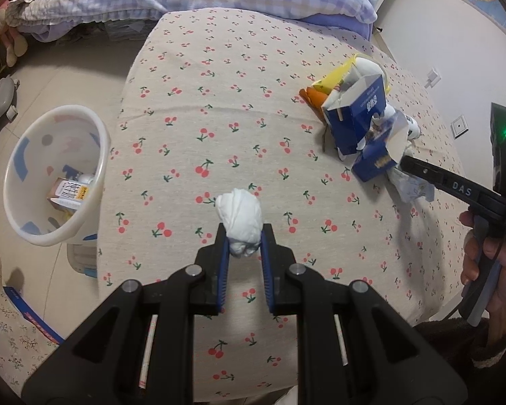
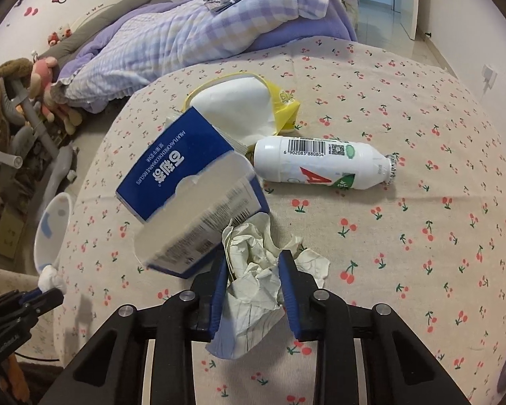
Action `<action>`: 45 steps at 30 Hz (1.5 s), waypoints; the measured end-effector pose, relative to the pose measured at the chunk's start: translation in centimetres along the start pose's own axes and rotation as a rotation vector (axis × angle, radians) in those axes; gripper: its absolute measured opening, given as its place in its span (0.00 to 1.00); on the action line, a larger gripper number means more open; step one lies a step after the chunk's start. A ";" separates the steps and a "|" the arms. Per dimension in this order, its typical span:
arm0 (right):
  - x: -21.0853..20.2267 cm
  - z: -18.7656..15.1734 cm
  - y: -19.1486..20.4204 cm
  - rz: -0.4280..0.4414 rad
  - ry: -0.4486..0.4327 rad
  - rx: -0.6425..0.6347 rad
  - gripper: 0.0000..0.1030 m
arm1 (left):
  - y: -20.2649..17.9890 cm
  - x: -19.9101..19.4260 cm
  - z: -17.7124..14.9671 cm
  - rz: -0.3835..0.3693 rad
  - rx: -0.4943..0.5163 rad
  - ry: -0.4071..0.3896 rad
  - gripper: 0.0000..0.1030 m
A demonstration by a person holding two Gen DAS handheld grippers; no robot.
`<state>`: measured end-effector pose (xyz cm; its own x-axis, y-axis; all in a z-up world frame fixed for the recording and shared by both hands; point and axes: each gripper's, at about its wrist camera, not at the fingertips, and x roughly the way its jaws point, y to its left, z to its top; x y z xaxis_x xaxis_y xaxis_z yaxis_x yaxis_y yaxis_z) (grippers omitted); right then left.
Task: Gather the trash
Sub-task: 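Grasp the pile of crumpled white tissues with the right tool, then carry the tissue over the wastebasket and open the left tool while the right tool carries tissues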
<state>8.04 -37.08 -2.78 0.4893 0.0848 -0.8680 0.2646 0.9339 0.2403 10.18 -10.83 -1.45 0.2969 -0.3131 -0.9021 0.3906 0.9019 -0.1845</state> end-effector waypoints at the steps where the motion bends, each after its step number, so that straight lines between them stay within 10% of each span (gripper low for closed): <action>1: -0.3 0.0 0.0 0.002 -0.003 0.003 0.29 | 0.1 -0.1 0.0 0.000 -0.003 -0.002 0.19; 21: -7.9 1.1 7.9 0.195 -0.155 -0.080 0.29 | 7.3 -4.5 1.8 0.027 -0.117 -0.105 0.19; 45: -0.9 3.2 24.0 0.324 -0.011 -0.267 0.29 | 20.9 -2.1 2.9 0.191 -0.322 -0.061 0.19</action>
<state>16.58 -15.89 5.13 0.5208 0.3865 -0.7611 -0.1281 0.9169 0.3780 20.22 7.79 -2.26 0.3927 -0.1387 -0.9091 0.0318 0.9900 -0.1373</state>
